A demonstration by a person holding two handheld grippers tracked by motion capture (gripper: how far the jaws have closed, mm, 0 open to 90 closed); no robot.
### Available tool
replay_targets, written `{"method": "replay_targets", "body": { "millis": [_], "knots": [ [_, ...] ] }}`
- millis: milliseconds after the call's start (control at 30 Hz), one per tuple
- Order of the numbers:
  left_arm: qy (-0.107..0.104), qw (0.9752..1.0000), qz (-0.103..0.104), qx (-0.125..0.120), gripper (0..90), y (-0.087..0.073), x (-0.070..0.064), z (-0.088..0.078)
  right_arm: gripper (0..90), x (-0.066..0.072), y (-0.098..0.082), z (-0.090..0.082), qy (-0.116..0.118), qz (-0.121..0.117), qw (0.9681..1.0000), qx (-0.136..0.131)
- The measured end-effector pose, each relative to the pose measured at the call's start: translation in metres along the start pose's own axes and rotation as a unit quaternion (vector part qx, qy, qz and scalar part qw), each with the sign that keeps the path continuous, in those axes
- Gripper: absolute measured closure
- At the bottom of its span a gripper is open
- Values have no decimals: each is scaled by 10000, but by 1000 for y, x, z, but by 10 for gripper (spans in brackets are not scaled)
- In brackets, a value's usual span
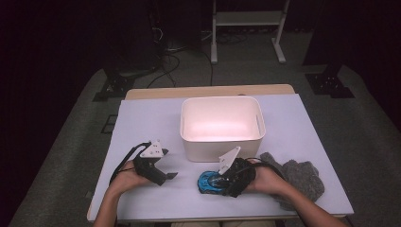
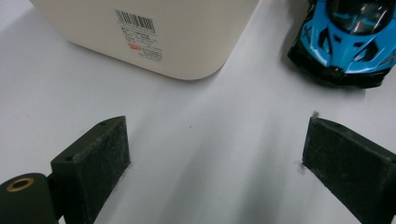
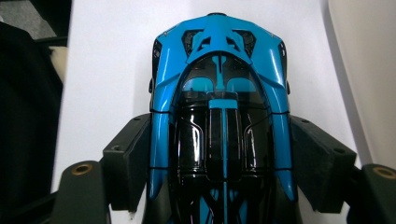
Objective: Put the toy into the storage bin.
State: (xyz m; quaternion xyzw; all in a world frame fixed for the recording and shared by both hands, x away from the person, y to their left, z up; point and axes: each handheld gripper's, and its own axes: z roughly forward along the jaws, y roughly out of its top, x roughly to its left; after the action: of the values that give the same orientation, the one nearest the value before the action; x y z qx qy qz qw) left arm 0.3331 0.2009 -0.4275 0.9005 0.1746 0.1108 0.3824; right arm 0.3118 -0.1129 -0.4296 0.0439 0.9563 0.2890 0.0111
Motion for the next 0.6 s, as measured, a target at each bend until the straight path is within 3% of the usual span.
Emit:
{"method": "replay_targets", "body": {
  "millis": [233, 600],
  "knots": [
    [-9, 10000, -16, -25, 70, 0, 0, 0, 274, 8, 14, -21, 120, -87, 9998, -137],
    [-7, 10000, -19, -36, 70, -1, 1, -1, 274, 17, 39, -68, 65, -269, 9991, -332]
  ]
}}
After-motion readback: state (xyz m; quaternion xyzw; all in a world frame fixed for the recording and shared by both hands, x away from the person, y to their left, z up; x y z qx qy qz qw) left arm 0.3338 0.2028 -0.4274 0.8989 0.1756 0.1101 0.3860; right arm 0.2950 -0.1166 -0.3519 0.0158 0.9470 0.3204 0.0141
